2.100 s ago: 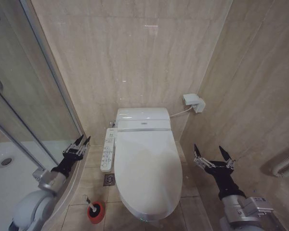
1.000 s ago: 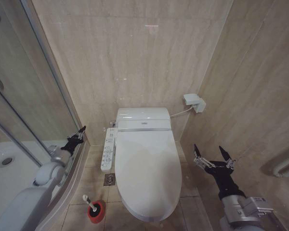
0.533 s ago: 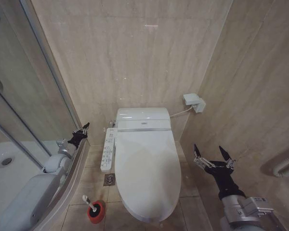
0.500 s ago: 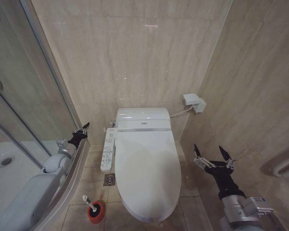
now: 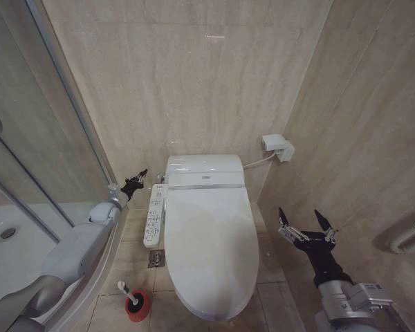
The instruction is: Open the toilet lid, clean the toilet bowl with a toilet brush, close the toilet lid, and flush.
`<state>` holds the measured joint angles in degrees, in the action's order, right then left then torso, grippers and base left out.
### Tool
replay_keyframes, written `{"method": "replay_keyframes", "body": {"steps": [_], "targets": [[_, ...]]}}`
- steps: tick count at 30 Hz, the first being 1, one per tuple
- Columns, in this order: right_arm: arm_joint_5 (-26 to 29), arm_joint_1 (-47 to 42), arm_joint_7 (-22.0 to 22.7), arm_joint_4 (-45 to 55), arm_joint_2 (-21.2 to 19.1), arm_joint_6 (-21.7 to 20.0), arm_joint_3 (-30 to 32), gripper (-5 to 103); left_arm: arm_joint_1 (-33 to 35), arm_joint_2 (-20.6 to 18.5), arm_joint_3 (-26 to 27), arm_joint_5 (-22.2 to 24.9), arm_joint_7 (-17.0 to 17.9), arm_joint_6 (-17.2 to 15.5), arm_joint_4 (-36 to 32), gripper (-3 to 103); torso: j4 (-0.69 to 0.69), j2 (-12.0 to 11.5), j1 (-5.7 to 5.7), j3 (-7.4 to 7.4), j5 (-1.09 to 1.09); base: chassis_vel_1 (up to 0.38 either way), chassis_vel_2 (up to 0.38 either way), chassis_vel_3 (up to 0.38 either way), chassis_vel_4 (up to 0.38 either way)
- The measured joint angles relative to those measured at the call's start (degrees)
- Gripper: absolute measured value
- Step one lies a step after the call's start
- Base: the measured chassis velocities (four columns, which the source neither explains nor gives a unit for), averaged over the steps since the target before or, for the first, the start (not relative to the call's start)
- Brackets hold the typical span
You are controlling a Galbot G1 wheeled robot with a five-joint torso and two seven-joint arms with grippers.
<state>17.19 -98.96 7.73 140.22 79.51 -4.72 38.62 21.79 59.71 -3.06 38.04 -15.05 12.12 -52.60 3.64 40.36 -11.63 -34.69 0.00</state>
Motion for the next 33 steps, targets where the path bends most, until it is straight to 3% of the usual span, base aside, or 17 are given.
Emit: {"method": "replay_keyframes", "body": {"steps": [2,4,6,7,9,10,13,14,19,33], "targets": [[0.0,0.0,0.0,0.0,0.0,0.0,0.0,100,-0.2,0.0,-0.2,0.0,-0.1,0.0,0.1,0,-0.01,0.0,0.01,0.00,0.01,0.000,0.000,0.000,0.000],[0.0,0.0,0.0,0.0,0.0,0.0,0.0,100,-3.0,-0.1,-3.9,1.0,-2.5,-0.1,0.6,0,-0.07,0.0,0.00,-0.01,-0.04,0.000,0.000,0.000,0.000],[0.0,0.0,0.0,0.0,0.0,0.0,0.0,100,-6.9,-0.3,-8.0,2.3,-5.3,-0.3,0.8,0,0.11,0.0,0.01,0.02,0.06,0.000,0.000,0.000,0.000],[0.0,0.0,0.0,0.0,0.0,0.0,0.0,100,-7.5,-0.6,-8.8,2.4,-7.1,-0.2,0.7,0,0.13,0.0,0.02,0.03,0.09,0.000,0.000,0.000,0.000],[0.0,0.0,0.0,0.0,0.0,0.0,0.0,100,-7.6,-1.8,-9.1,2.2,-9.2,0.1,0.7,0,0.12,0.0,0.00,0.00,-0.01,0.000,0.000,0.000,0.000],[0.0,0.0,0.0,0.0,0.0,0.0,0.0,100,-7.6,-2.7,-9.1,2.1,-10.3,0.2,0.5,0,0.04,0.0,-0.02,-0.02,-0.05,-0.041,-0.068,-0.002,0.016],[0.0,0.0,0.0,0.0,0.0,0.0,0.0,100,-7.2,-3.8,-8.8,2.0,-11.3,0.4,-0.1,0,-0.02,0.0,0.02,0.02,0.05,-0.014,-0.023,-0.001,0.005],[0.0,0.0,0.0,0.0,0.0,0.0,0.0,100,-6.7,-4.3,-8.4,1.9,-11.6,0.5,-0.4,0,-0.04,0.0,0.01,0.01,-0.02,0.000,0.000,0.000,0.000],[0.0,0.0,0.0,0.0,0.0,0.0,0.0,100,-5.8,-5.2,-7.0,1.7,-12.2,0.6,-1.2,0,0.04,0.0,0.01,0.01,0.01,0.000,0.000,0.000,0.000],[0.0,0.0,0.0,0.0,0.0,0.0,0.0,100,-1.7,-6.9,-3.8,-0.6,-13.7,1.5,-0.9,0,0.03,0.0,0.01,0.01,0.00,0.000,0.000,0.000,0.000]]}}
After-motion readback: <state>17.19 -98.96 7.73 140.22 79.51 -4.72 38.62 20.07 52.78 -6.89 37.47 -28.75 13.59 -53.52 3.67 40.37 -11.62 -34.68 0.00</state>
